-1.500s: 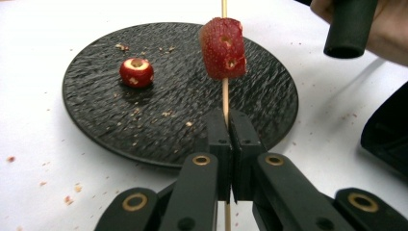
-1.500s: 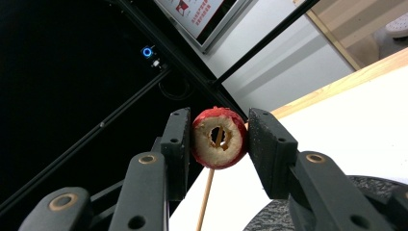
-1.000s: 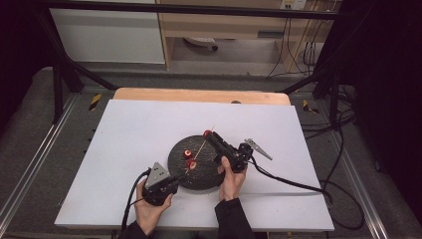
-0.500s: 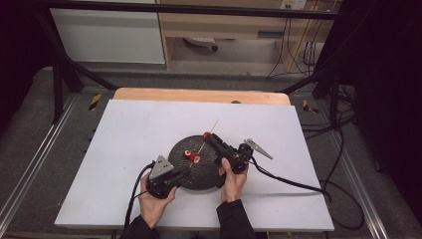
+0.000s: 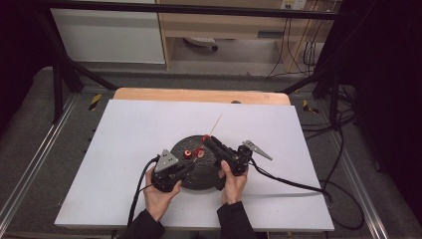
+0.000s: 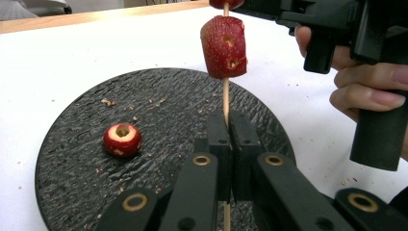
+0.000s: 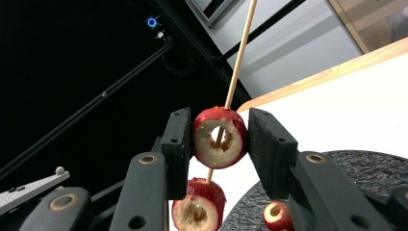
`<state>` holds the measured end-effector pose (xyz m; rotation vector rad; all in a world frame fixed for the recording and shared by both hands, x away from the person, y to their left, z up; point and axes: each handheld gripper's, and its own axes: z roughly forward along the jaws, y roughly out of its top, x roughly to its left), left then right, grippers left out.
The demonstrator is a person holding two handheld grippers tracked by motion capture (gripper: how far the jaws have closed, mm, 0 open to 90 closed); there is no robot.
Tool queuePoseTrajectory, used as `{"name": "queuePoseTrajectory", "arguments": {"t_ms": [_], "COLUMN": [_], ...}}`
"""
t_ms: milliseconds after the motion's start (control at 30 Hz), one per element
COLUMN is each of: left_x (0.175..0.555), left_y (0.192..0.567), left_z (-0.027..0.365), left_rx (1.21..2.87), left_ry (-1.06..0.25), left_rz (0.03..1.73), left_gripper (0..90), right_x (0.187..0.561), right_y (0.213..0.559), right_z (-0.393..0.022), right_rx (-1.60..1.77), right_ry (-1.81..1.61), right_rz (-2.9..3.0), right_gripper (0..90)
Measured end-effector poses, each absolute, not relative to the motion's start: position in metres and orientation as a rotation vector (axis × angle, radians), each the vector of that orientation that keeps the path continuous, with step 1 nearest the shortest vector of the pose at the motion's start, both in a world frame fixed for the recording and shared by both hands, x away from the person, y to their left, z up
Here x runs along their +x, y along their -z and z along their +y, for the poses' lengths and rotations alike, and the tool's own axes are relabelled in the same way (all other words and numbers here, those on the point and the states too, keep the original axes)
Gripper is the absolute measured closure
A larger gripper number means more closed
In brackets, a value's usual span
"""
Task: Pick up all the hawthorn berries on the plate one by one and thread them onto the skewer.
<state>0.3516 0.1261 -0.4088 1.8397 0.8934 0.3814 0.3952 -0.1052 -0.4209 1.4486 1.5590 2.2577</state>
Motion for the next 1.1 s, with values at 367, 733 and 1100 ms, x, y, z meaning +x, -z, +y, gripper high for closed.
{"name": "queuePoseTrajectory", "arguments": {"t_ms": [367,733,1100], "left_x": [0.353,0.349,0.34], "left_y": [0.41,0.413,0.416], "left_z": [0.127,0.153,0.19], "left_rx": [1.842,1.867,1.931], "left_ry": [-0.378,-0.393,-0.397], "left_rz": [0.887,0.9,0.903], "left_gripper": [88.3,88.4,88.3], "right_x": [0.395,0.395,0.396], "right_y": [0.42,0.406,0.413], "right_z": [-0.106,-0.121,-0.128], "right_rx": [1.447,1.344,1.243], "right_ry": [-2.216,-2.018,-1.608], "right_rz": [1.619,1.824,2.195], "right_gripper": [59.8,26.0,5.1]}}
